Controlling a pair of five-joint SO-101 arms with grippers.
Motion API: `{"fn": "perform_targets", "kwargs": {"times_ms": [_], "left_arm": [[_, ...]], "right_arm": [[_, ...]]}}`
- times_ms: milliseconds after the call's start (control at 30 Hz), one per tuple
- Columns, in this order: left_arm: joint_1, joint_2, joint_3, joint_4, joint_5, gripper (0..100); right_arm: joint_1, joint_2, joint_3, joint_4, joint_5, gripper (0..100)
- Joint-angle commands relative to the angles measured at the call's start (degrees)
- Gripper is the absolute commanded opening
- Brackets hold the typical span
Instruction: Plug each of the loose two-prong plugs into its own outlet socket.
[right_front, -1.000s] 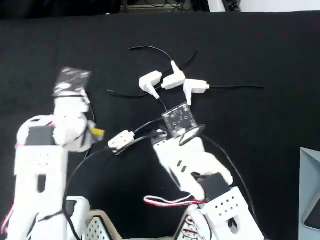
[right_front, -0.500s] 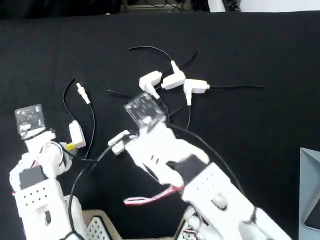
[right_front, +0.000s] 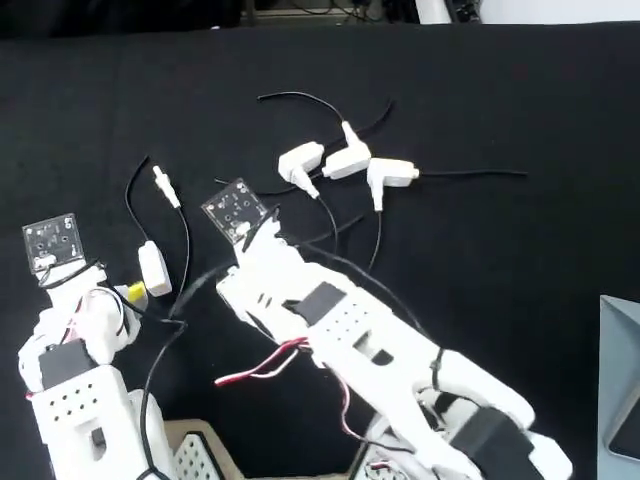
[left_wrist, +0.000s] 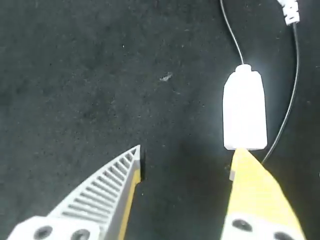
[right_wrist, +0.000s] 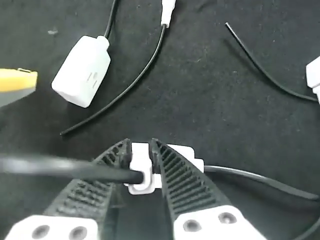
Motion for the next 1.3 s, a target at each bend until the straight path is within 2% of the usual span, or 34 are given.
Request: {"fn": "perform_targets", "kwargs": {"times_ms": [0, 267, 467, 800, 1267], "left_arm": [[-0.4, -0.5, -0.3, -1.0, 0.5, 29], [-0.3, -0.5, -0.3, -1.0, 0.5, 29], [-0.3, -0.6, 0.0, -1.1, 0.5, 29], [-0.3, -0.8, 0.3, -1.1, 0.4, 29], [-0.3, -0.8, 0.3, -1.1, 0.4, 29]], "right_arm": [[-0.6, 2.1, -2.7, -4.5, -1.9, 1.1], [-0.9, 5.3, -2.9, -5.9, -2.3, 1.1], [-4.8, 2.9, -0.9, -5.8, -2.4, 1.1], [-0.7, 5.2, -1.3, -6.2, -2.0, 1.1], [-0.7, 6.7, -0.8, -6.1, -1.9, 1.1]]}}
